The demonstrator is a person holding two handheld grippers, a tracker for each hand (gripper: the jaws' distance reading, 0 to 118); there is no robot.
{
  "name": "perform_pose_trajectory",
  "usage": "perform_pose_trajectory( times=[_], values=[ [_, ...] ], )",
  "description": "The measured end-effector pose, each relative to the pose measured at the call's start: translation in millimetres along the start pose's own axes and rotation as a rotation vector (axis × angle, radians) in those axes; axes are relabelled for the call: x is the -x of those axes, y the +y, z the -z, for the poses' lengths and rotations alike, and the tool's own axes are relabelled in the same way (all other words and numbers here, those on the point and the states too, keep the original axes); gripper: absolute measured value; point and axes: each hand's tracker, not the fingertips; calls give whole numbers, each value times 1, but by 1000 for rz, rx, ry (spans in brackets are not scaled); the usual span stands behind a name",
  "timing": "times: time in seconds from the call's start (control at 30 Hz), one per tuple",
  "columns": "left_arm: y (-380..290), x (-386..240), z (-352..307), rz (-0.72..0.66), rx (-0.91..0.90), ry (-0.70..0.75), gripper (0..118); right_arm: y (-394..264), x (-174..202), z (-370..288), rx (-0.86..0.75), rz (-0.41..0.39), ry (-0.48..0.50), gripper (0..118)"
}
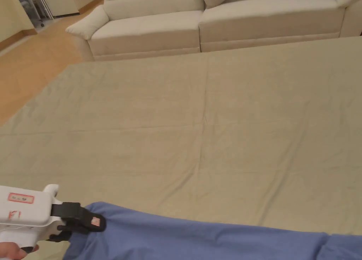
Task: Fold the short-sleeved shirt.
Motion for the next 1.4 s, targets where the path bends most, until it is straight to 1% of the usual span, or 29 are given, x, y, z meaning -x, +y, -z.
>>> perform_pose_trajectory(
  times=[0.07, 0.1, 0.17, 0.23, 0.27, 0.33, 0.4, 0.5, 0.53, 0.63, 0.7, 0.73, 0.77, 0.8, 0.83, 0.87, 0.9, 0.97, 1.0, 1.03, 1.07, 1.1, 1.17, 1.2, 1.23, 1.3, 1.33, 1.37, 1.4],
  values=[
    [-17, -17, -9, 51, -44, 135, 9, -1, 0, 3, -2, 2, 10, 2],
    [-30, -30, -4, 112, -17, 154, 9, -2, 1, 5, 0, 6, 17, 2],
    [-54, -53, 5, 141, -25, 121, 9, -3, 2, 9, 2, 8, 32, 2],
    [-73, -84, 16, 154, -39, 36, 9, -5, 3, 11, 5, 13, 54, 2],
    [-82, -102, 23, 169, -38, 35, 9, -5, 3, 11, 5, 16, 66, 2],
    [-96, -143, 45, 308, -12, 40, 9, -7, 2, 8, -3, 10, 87, 2],
    [-114, -184, 73, 344, 11, -5, 9, -5, 7, 2, -20, -2, 95, 2],
    [-132, -231, 123, 391, 57, -84, 9, -4, 2, -10, -41, 2, 111, 2],
    [-138, -250, 142, 423, 103, -95, 9, -2, -1, -16, -54, -5, 113, 2],
    [-157, -285, 190, 512, 108, -51, 9, -3, -12, -29, -65, 11, 119, 2],
    [-158, -285, 214, 479, 111, -34, 12, -4, -21, -38, -69, 22, 118, 2],
    [-157, -282, 219, 453, 137, -30, 25, -5, -23, -41, -74, 29, 110, 2],
    [-158, -276, 220, 416, 162, -23, 65, -6, -28, -45, -75, 32, 113, 2],
    [-159, -272, 219, 400, 196, -28, 99, -6, -32, -48, -76, 36, 109, 2],
    [-161, -266, 213, 402, 205, -45, 116, -8, -34, -50, -76, 32, 103, 2],
    [-163, -264, 199, 388, 178, -49, 117, -10, -36, -52, -74, 21, 96, 2],
    [-163, -258, 183, 352, 129, -93, 117, -12, -38, -52, -68, 15, 84, 2],
    [-160, -246, 153, 374, 74, -114, 115, -15, -44, -49, -57, 21, 78, 2],
    [-161, -246, 143, 402, 35, -97, 105, -18, -47, -48, -51, 34, 79, 2],
    [-160, -239, 134, 424, -32, -79, 77, -21, -49, -45, -43, 51, 81, 2],
    [-157, -232, 132, 434, -58, -79, 18, -23, -51, -42, -34, 62, 81, 2],
    [-154, -224, 132, 399, -76, -70, 0, -26, -52, -40, -30, 72, 78, 2],
    [-149, -215, 146, 297, -68, -26, 0, -30, -53, -37, -22, 86, 77, 2],
    [-147, -211, 155, 307, -13, -22, 0, -31, -54, -36, -15, 88, 80, 2],
    [-148, -209, 164, 342, 3, -31, 0, -33, -53, -35, -13, 87, 77, 2],
    [-151, -218, 193, 369, 68, -7, 0, -35, -55, -32, 6, 81, 68, 2],
    [-153, -220, 203, 373, 68, -5, 0, -35, -56, -31, 10, 80, 62, 2],
    [-157, -223, 216, 407, 97, -29, 0, -36, -57, -30, 14, 84, 56, 2],
    [-162, -229, 227, 402, 122, -62, 0, -36, -59, -30, 20, 90, 56, 2]
  ],
)
